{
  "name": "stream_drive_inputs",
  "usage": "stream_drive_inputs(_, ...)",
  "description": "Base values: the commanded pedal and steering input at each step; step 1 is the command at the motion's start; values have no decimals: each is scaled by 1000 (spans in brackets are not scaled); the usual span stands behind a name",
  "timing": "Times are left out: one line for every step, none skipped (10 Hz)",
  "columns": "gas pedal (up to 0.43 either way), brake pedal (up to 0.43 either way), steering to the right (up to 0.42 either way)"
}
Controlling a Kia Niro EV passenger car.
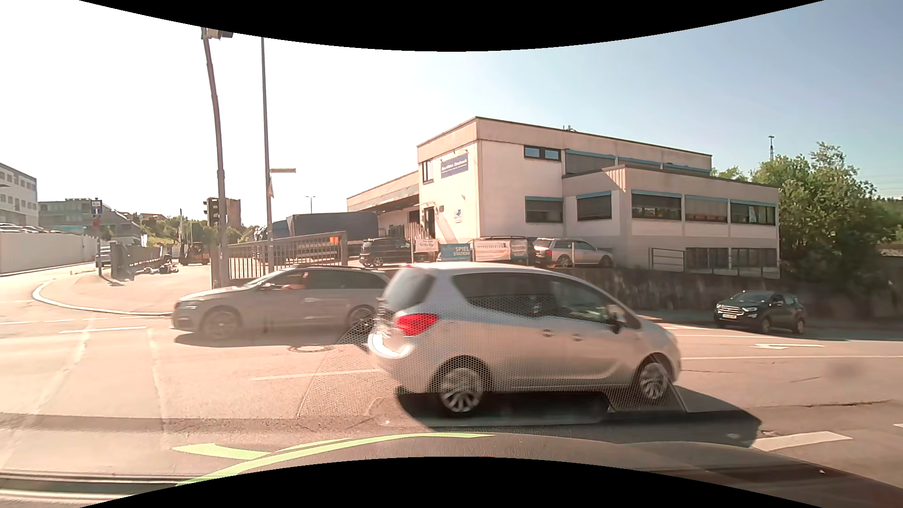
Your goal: Follow the waypoints while adhering to traffic rules and regulations
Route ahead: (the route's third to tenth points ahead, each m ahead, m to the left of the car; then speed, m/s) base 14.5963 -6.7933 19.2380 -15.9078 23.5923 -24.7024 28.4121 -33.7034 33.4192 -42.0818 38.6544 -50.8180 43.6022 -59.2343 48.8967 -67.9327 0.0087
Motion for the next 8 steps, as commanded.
stream_drive_inputs(0,305,281)
stream_drive_inputs(0,311,281)
stream_drive_inputs(0,311,281)
stream_drive_inputs(0,311,281)
stream_drive_inputs(0,311,281)
stream_drive_inputs(0,305,281)
stream_drive_inputs(0,305,281)
stream_drive_inputs(0,311,281)
